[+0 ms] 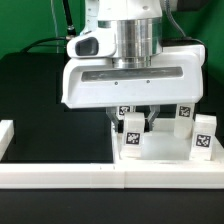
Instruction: Assemble square table
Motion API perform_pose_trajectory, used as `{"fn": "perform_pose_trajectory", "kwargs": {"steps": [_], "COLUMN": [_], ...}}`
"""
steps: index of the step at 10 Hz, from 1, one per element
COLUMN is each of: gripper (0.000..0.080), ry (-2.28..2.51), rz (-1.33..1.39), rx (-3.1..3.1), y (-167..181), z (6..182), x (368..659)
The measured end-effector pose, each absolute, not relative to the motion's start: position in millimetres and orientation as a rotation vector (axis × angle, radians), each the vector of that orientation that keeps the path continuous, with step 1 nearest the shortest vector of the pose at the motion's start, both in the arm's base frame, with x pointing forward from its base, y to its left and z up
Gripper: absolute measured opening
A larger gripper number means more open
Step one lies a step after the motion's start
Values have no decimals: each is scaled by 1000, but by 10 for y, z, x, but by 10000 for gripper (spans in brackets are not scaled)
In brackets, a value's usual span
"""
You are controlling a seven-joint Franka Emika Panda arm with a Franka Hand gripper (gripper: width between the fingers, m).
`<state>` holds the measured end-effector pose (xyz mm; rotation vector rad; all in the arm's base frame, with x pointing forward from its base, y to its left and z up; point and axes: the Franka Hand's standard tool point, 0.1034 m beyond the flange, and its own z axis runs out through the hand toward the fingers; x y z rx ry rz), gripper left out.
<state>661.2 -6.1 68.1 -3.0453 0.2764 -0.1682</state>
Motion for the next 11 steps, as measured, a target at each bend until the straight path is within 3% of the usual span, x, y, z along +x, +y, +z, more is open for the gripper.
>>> {"fn": "perform_pose_trajectory", "kwargs": {"steps": [5, 8, 11], "gripper": [295, 295, 295], "ry": [1041, 1761, 1861], "rz": [-126, 7, 18], "rx": [-2847, -2344, -2269], "y": [-72, -35, -11], "z": [679, 708, 694], "x": [6623, 6633, 6622]}}
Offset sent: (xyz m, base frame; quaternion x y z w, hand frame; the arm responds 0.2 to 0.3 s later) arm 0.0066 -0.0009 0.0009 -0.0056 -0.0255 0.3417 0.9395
